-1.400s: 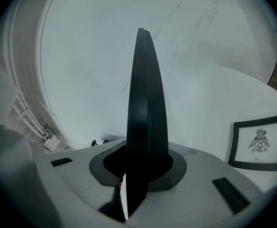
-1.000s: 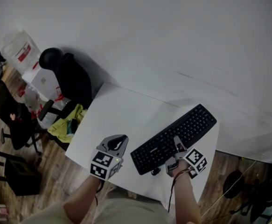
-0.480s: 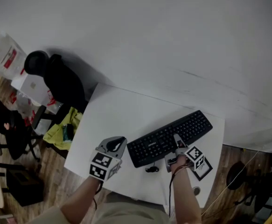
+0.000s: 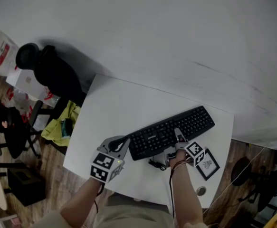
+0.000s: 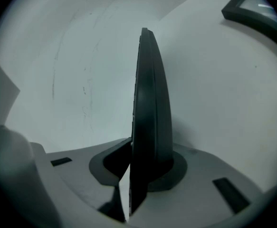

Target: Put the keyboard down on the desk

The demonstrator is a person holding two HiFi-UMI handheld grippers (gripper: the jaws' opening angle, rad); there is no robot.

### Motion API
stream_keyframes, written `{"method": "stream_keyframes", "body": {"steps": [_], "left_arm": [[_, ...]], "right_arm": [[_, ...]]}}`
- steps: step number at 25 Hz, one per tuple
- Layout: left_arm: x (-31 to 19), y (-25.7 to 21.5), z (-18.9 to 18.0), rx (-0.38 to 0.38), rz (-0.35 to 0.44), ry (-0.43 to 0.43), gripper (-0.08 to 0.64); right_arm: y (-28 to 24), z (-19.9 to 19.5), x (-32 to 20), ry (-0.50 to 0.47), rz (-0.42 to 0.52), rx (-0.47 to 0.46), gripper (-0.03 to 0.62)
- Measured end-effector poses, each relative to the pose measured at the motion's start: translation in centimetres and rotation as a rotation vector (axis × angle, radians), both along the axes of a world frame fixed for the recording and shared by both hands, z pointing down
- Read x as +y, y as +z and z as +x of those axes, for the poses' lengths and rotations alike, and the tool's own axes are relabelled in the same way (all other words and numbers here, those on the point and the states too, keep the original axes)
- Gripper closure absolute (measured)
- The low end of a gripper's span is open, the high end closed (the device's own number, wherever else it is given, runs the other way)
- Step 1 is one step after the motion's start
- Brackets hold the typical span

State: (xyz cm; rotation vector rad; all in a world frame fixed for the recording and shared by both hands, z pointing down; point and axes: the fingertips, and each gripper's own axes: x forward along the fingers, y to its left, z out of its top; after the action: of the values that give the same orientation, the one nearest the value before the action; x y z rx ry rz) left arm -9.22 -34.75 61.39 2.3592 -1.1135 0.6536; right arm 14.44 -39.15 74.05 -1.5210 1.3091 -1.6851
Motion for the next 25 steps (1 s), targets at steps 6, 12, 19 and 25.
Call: {"method": "stream_keyframes", "body": {"steps": [6, 12, 19, 25], "left_arm": [[0.6, 1.1, -0.2, 0.007, -0.038, -0.01, 0.528], [1.9, 1.3, 0.2, 0.053, -0.066, 0.02, 0.526], [2.4, 1.5, -0.2, 0.025, -0.074, 0.017, 0.528], [2.7, 0.7, -0.6, 0.028, -0.075, 0.045, 0.528]], "right_arm": [[0.5, -0.4, -2.0, 0.021, 0.041, -0.02, 0.491], [0.7, -1.2, -3.1, 0.06, 0.031, -0.044, 0.469], [0.0, -1.3, -3.2, 0.025, -0.043, 0.005, 0.329], [0.3, -2.3, -2.1, -0.088, -0.203, 0.092, 0.264]]}}
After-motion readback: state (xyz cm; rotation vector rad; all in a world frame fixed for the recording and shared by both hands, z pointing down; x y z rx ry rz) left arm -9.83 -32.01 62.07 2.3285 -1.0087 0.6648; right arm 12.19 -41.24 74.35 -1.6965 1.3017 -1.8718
